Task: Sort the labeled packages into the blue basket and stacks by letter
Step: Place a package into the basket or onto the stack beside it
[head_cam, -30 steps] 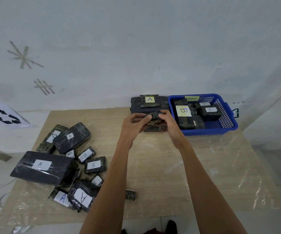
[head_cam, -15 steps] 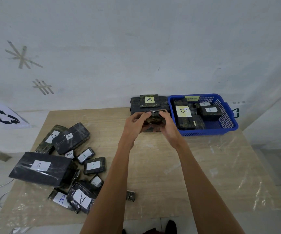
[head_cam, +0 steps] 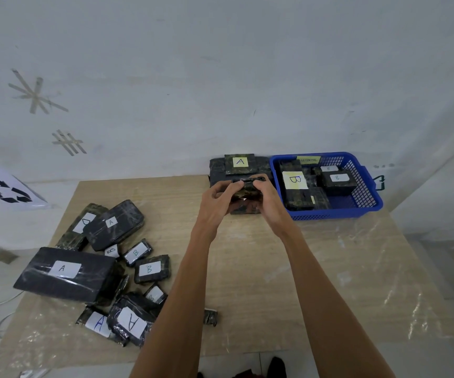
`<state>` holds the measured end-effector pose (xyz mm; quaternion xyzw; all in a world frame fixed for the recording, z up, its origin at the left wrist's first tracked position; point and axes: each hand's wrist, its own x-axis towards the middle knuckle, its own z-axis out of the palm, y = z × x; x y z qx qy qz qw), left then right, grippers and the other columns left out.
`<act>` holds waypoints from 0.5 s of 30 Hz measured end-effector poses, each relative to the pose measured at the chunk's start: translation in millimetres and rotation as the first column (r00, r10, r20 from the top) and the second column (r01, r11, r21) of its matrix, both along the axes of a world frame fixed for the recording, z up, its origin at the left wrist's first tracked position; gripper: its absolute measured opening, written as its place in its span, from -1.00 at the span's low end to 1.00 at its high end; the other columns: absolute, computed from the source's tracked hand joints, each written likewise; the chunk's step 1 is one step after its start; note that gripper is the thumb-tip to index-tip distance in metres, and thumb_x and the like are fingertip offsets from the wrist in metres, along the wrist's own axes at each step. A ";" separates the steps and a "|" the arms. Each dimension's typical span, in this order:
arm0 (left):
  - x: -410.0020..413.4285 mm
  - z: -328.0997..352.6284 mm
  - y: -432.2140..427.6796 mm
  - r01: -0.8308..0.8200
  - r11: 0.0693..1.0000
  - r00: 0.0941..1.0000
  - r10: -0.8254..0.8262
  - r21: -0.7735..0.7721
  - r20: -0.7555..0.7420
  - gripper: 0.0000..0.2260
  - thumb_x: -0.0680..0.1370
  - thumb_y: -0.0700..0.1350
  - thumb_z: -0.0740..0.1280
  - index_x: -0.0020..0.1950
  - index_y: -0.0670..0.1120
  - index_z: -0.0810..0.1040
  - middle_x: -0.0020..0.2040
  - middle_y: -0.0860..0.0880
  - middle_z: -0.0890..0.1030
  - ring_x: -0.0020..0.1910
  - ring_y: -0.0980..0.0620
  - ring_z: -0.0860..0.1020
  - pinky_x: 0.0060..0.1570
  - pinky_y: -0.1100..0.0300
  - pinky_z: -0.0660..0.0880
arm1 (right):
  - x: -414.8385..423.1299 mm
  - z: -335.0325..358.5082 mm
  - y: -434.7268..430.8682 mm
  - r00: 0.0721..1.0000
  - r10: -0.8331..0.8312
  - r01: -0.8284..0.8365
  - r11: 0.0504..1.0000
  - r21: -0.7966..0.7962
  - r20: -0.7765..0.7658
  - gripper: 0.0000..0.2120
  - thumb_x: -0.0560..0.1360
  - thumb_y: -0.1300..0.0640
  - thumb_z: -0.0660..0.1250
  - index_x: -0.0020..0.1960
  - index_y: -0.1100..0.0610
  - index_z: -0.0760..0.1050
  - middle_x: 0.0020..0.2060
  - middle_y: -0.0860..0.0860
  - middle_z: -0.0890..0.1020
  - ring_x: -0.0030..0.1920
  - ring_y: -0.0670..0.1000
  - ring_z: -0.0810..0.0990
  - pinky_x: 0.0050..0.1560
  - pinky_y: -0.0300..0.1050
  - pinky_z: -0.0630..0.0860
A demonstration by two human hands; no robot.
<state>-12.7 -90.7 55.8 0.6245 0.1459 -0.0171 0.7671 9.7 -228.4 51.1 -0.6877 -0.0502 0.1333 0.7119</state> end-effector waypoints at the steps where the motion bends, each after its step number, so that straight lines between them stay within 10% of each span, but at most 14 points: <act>1: 0.0 0.7 -0.6 -0.006 1.000 1.000 0.006 0.004 0.004 -0.70 0.54 -0.02 0.47 0.16 -0.19 0.64 0.04 -0.19 0.70 0.01 -0.02 0.70 0.09 0.11 0.64 | -0.2 -0.1 -0.7 1.000 0.000 0.000 1.000 -0.005 0.004 -0.58 0.58 -0.05 0.10 0.22 0.27 0.39 0.09 0.36 0.54 -0.09 0.10 0.55 -0.13 0.02 0.51; 8: -5.1 0.1 -0.2 0.001 0.997 1.000 -0.002 -0.076 -0.009 -0.71 0.59 -0.04 0.41 0.16 -0.24 0.63 0.10 -0.25 0.68 0.07 -0.11 0.69 0.13 0.07 0.63 | -5.6 -3.8 -8.7 1.000 0.015 -0.015 0.999 0.033 -0.006 -0.81 0.70 0.02 0.14 0.15 0.13 0.43 0.00 0.09 0.59 -0.10 -0.01 0.59 -0.13 -0.12 0.54; 15: -10.1 -0.6 4.6 0.043 0.997 0.998 -0.046 -0.062 -0.048 -0.71 0.67 0.02 0.27 0.25 -0.12 0.62 0.14 -0.15 0.67 0.10 -0.12 0.68 0.16 -0.01 0.62 | -10.6 -18.0 -23.9 0.982 -0.075 0.084 0.995 -0.049 0.175 -0.60 0.52 0.33 0.44 0.31 0.15 0.45 0.09 0.03 0.58 -0.05 -0.16 0.64 -0.02 -0.17 0.61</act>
